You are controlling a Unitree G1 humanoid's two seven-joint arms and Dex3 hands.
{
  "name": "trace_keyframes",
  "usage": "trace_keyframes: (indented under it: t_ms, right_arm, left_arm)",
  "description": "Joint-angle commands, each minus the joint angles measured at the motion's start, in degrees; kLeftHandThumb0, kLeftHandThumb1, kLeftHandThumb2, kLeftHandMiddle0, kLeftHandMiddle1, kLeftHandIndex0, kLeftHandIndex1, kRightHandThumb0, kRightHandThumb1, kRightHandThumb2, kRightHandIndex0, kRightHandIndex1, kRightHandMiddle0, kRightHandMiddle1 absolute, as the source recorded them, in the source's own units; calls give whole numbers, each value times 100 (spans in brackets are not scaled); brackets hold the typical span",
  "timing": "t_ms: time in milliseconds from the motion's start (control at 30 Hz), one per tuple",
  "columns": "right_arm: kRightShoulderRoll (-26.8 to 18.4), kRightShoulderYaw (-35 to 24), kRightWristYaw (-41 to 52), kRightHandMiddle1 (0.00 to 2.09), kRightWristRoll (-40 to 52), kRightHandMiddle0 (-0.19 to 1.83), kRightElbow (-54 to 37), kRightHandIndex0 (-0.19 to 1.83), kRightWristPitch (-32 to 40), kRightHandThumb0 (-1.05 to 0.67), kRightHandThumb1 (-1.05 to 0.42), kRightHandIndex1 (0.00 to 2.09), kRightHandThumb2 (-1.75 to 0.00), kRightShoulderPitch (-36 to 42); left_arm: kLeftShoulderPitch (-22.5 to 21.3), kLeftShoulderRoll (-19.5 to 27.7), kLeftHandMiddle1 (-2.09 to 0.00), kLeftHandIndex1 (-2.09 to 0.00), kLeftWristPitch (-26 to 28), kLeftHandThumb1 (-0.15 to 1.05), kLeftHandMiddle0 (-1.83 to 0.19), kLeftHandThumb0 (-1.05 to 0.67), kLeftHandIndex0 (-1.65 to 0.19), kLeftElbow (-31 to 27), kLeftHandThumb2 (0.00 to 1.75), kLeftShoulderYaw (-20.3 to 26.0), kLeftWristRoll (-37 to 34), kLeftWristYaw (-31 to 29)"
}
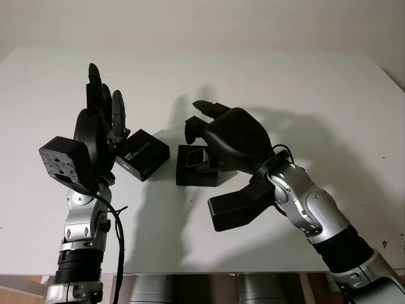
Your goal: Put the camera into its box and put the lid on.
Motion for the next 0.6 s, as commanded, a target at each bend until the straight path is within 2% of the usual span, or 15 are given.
trace_keyframes:
  t_ms: [0, 567]
  right_arm:
    - [-29, 14, 25, 115, -27, 30, -52, 36, 68, -54, -93, 5, -5, -4]
    - [-13, 133, 115, 108, -262, 32, 68, 36, 289, -57, -94, 5, -6, -48]
  left_arm:
    - [-92, 27, 0, 0, 8, 105, 19, -69, 19, -118, 63, -6, 5, 18]
    - [-79, 49, 0, 0, 23, 105, 19, -69, 19, -145, 63, -9, 13, -17]
